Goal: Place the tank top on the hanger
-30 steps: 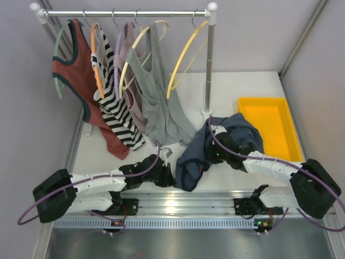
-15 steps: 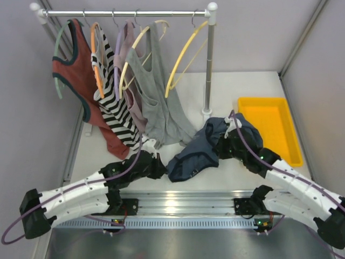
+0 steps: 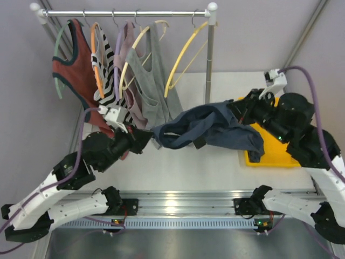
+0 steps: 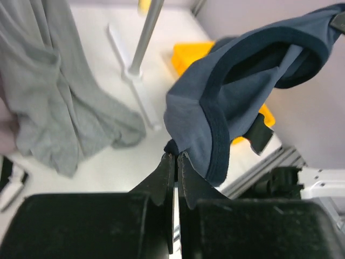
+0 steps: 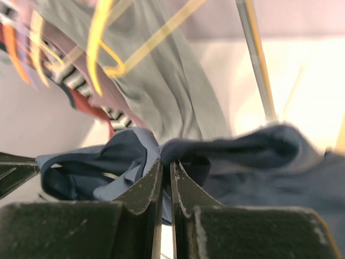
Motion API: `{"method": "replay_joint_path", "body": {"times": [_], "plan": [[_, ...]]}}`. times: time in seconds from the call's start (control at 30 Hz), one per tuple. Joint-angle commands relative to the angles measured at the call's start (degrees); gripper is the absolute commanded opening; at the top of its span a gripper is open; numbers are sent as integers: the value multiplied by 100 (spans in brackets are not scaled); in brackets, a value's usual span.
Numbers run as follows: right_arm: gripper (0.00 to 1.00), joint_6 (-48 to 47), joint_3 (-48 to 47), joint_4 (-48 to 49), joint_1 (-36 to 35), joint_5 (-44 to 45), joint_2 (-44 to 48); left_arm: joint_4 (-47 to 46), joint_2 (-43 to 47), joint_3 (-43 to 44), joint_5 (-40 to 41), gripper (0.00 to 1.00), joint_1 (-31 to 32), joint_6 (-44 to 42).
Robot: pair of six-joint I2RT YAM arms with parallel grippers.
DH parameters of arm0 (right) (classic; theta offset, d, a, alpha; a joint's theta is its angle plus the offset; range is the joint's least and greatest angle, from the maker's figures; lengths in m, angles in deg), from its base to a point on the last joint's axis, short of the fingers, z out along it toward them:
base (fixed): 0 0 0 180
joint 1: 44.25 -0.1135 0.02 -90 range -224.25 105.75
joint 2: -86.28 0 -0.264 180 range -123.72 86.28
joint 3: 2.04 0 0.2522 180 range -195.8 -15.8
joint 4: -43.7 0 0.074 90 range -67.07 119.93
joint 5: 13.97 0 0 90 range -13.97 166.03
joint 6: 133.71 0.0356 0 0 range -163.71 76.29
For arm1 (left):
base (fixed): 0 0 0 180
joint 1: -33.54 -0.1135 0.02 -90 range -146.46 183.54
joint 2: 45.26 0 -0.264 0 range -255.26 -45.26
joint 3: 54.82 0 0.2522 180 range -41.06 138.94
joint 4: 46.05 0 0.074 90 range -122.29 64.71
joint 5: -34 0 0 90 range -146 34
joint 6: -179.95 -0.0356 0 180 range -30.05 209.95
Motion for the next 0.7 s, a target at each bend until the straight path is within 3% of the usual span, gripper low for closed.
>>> {"method": "replay_joint_path", "body": {"times": [0.0,0.27,0.53,0.67], "plan": [[0,-397,-1457,-471,50,46,-531,-84,-221,967,411,0,6,-781],[0,-837,-4227,-947,50,327,-1822,-655,-1169,3138,288,0,6,-1897],[0,-908,-5083,-780,50,529,-2272,-858,-1830,4650,314,0,6,-2574],[0,-943,-5136,-701,50,705,-2290,-849,-1953,4889,279,0,6,-2628]]}}
